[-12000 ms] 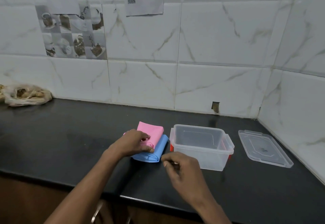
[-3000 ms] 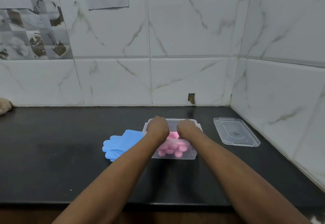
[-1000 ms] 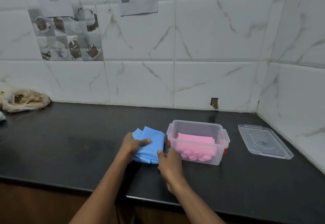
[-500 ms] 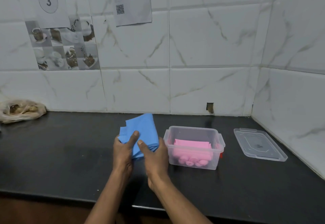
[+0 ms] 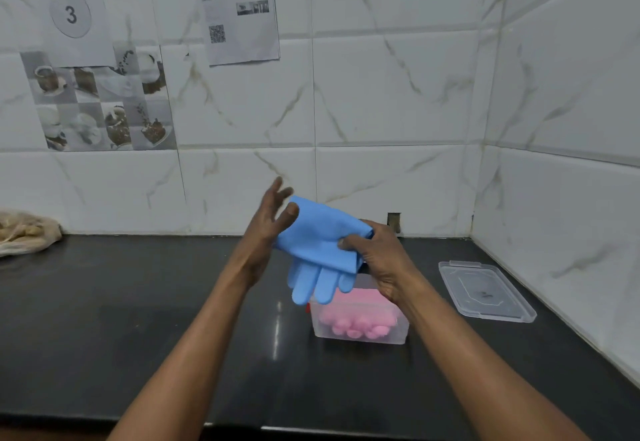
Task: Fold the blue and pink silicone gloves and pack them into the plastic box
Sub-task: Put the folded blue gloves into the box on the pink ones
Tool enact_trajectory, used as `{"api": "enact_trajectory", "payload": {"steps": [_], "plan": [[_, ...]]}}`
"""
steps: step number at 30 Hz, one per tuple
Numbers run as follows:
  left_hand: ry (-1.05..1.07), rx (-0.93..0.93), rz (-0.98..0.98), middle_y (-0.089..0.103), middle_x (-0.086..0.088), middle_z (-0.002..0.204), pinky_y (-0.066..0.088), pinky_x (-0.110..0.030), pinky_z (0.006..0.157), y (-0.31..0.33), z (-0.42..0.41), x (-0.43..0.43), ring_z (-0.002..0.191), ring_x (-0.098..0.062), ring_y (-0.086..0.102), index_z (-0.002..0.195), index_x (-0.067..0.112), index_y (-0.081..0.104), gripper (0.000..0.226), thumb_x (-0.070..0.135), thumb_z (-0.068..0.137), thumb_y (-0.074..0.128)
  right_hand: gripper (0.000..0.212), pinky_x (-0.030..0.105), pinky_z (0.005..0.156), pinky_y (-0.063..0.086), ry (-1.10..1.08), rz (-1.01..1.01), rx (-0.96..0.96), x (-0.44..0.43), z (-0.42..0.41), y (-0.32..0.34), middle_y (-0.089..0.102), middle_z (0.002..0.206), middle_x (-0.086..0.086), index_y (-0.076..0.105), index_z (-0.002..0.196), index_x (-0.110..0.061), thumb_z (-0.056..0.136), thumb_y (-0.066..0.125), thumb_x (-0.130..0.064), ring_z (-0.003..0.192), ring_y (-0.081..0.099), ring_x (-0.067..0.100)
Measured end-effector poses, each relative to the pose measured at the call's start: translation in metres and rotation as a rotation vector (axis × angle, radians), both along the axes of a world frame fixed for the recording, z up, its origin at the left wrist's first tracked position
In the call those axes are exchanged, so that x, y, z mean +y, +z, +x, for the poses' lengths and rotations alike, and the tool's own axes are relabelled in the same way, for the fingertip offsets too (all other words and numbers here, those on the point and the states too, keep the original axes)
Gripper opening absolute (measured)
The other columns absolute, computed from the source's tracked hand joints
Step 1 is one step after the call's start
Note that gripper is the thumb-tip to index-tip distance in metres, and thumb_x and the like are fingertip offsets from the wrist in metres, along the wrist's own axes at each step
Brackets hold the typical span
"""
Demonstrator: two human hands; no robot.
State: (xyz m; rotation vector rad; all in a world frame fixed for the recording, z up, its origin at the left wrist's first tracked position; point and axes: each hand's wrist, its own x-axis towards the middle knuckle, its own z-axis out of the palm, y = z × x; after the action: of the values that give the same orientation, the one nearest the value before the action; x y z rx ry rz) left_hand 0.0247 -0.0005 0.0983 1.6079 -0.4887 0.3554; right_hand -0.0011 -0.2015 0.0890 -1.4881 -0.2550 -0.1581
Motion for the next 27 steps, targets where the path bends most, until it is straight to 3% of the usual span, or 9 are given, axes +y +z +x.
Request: {"api": "enact_trajectory", "payload": {"steps": [3,5,10,12,16,18,20,22,27], "plan": [[-0.138,0.11,0.036,0.062,-0.004,0.131,0.047,-0.043,0.104,0.003,0.011,-0.012,0.122,-0.022,0.059,0.139,0.03,0.048,0.079,0.051,0.068,0.076,0.023,0.029,0.057,0.051,0.011,-0.01,0.022,-0.011,0.005,-0.002,0.068,0.081,0.009,0.069,0.099,-0.002,0.077,0.062,0.004,0.069,0.062,0.02],[-0.18,0.186,0.019,0.067,-0.006,0.123,0.053,-0.044,0.097,-0.005,0.019,-0.016,0.117,-0.028,0.063,0.128,0.026,0.059,0.068,0.043,0.066,0.083,0.025,0.031,0.06,0.054,-0.026,0.027,0.05,-0.017,0.01,-0.003,0.071,0.086,0.009,0.069,0.1,-0.003,0.077,0.063,0.004,0.073,0.065,0.021],[-0.344,0.353,-0.027,0.067,-0.014,0.124,0.057,-0.041,0.08,-0.023,0.028,-0.034,0.11,-0.03,0.067,0.125,0.014,0.062,0.049,0.025,0.079,0.077,0.026,0.045,0.08,0.057,-0.106,0.158,0.19,-0.03,0.03,-0.005,0.068,0.096,0.02,0.065,0.104,0.007,0.079,0.064,0.001,0.083,0.067,0.031],[-0.276,0.412,-0.033,0.068,-0.017,0.12,0.057,-0.041,0.08,-0.02,0.031,-0.044,0.106,-0.031,0.068,0.122,0.007,0.062,0.041,0.017,0.083,0.072,0.034,0.046,0.085,0.056,-0.125,0.173,0.245,-0.034,0.039,-0.002,0.066,0.104,0.024,0.059,0.112,0.014,0.082,0.065,0.001,0.088,0.067,0.032],[-0.1,0.504,-0.013,0.069,-0.02,0.108,0.058,-0.032,0.06,-0.009,0.039,-0.061,0.083,-0.026,0.07,0.109,-0.002,0.063,0.025,0.005,0.086,0.069,0.044,0.04,0.076,0.057,-0.17,0.109,0.299,-0.043,0.054,0.003,0.062,0.117,0.026,0.052,0.12,0.013,0.085,0.067,-0.01,0.088,0.066,0.029],[-0.025,0.52,0.028,0.068,-0.023,0.106,0.059,-0.038,0.067,-0.011,0.043,-0.067,0.084,-0.029,0.069,0.108,-0.005,0.062,0.028,0.003,0.083,0.072,0.041,0.044,0.08,0.057,-0.155,0.067,0.337,-0.047,0.059,-0.001,0.062,0.119,0.027,0.053,0.119,0.014,0.086,0.067,-0.007,0.091,0.066,0.031],[0.026,0.572,0.098,0.068,-0.024,0.106,0.058,-0.046,0.079,-0.019,0.044,-0.072,0.093,-0.034,0.068,0.111,-0.007,0.062,0.036,0.003,0.08,0.077,0.035,0.046,0.083,0.057,-0.166,-0.007,0.364,-0.05,0.061,-0.012,0.062,0.119,0.029,0.055,0.116,0.015,0.086,0.065,0.0,0.091,0.065,0.031],[0.031,0.64,0.163,0.069,-0.023,0.106,0.057,-0.048,0.082,-0.032,0.045,-0.076,0.098,-0.036,0.068,0.11,-0.006,0.064,0.038,0.004,0.077,0.08,0.028,0.038,0.07,0.057,-0.221,-0.148,0.377,-0.052,0.06,-0.027,0.064,0.114,0.028,0.057,0.112,0.013,0.087,0.064,0.003,0.084,0.064,0.028],[0.054,0.692,0.341,0.068,-0.015,0.081,0.059,-0.036,0.06,-0.05,0.048,-0.084,0.066,-0.024,0.065,0.093,0.0,0.065,0.02,0.009,0.08,0.077,0.035,0.032,0.066,0.047,-0.321,-0.623,0.397,-0.049,0.059,-0.039,0.058,0.103,0.017,0.052,0.118,0.004,0.088,0.065,-0.011,0.084,0.056,0.024]]}}
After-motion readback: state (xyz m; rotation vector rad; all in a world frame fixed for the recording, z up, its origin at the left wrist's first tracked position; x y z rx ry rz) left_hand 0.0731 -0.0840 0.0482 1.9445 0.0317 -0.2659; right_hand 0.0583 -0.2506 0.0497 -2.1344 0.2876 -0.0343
